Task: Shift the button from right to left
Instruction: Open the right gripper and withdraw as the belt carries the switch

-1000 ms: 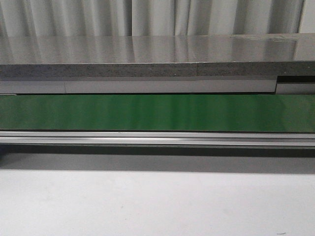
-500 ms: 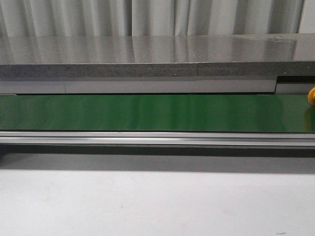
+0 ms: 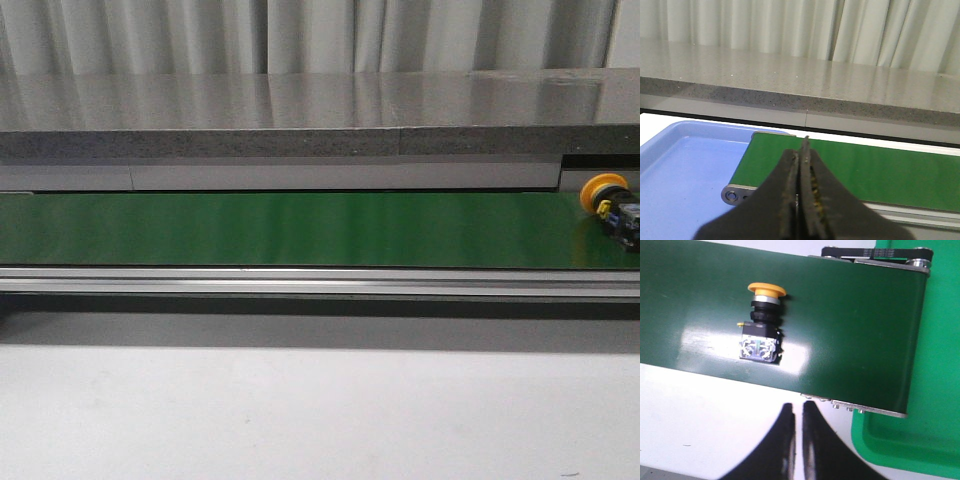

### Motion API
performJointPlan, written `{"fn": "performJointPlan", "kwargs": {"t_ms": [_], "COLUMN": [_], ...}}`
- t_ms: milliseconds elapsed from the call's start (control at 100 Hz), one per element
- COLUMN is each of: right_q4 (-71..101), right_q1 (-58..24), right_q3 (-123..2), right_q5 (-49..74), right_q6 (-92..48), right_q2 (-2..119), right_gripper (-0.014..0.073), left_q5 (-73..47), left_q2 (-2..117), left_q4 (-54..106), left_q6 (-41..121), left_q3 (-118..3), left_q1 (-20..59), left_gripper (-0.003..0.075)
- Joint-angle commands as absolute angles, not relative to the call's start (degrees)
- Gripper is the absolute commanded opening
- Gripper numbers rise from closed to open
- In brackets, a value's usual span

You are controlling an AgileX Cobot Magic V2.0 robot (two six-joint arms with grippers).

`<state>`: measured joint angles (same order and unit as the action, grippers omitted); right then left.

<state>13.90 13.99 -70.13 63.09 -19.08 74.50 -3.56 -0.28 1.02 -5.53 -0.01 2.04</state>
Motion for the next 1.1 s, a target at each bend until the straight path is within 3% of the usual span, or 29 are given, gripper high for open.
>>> {"fn": "performJointPlan", "kwargs": {"t_ms": [0, 510, 810, 1090], "right_q4": [16.3, 21.7, 21.7, 21.6], "right_q1": [14.2, 14.1, 8.4, 7.8], "right_q3": [-70.2, -50.4, -42.8, -34.5], "right_q5": [61.6, 45.3, 40.9, 29.2], "right_q6": [-19.1, -19.2, -20.1, -20.1], "right_q2": [69.9, 47.6, 38.9, 29.2], "right_gripper": [-0.0062, -0.0065, -0.0065, -0.0065], "left_q5": [0.8, 0.8, 0.8, 0.8], "left_q2": [-2.1, -2.1, -2.1, -2.1], "left_q4": [1.1, 1.1, 1.1, 1.1], "left_q6": [-5.9, -5.9, -5.9, -5.9], "left_q3": [2.5, 2.5, 2.5, 2.5], "left_q1": [1.9, 1.9, 1.9, 1.9], "left_gripper": [-0.0020, -0.0020, -0.0020, -0.0020]}}
